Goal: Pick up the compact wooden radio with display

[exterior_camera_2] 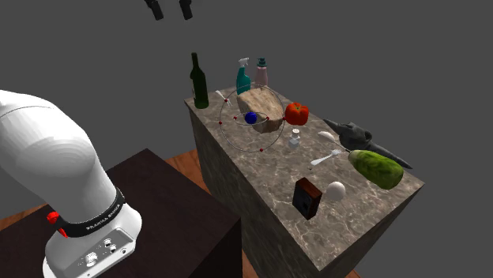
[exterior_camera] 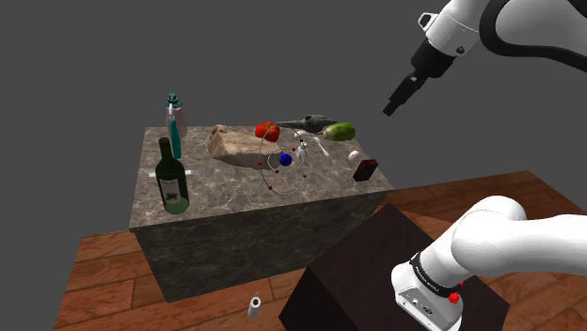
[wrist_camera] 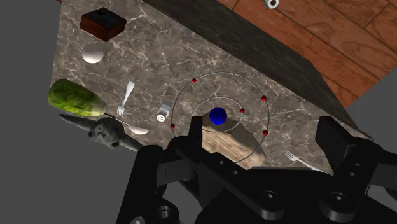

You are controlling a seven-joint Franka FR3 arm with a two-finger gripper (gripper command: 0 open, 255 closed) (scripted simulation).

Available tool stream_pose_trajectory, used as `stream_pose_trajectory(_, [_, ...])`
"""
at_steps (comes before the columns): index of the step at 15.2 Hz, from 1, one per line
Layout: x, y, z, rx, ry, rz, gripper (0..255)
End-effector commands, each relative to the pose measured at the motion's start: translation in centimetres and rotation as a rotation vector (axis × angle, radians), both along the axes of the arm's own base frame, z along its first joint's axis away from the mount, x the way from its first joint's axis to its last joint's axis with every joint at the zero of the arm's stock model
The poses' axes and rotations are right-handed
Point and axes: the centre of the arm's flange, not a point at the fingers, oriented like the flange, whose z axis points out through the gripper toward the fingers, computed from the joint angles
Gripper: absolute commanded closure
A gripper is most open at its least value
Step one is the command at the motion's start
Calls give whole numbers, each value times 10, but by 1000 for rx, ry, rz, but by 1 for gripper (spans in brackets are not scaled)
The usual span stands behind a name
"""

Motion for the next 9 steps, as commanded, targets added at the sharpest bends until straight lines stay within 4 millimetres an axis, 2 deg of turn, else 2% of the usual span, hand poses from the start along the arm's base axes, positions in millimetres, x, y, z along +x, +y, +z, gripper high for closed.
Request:
stream_pose_trajectory(1, [0,0,0,0,0,0,0])
stream_pose_trajectory(9, [12,-70,-79,-12,30,131,0])
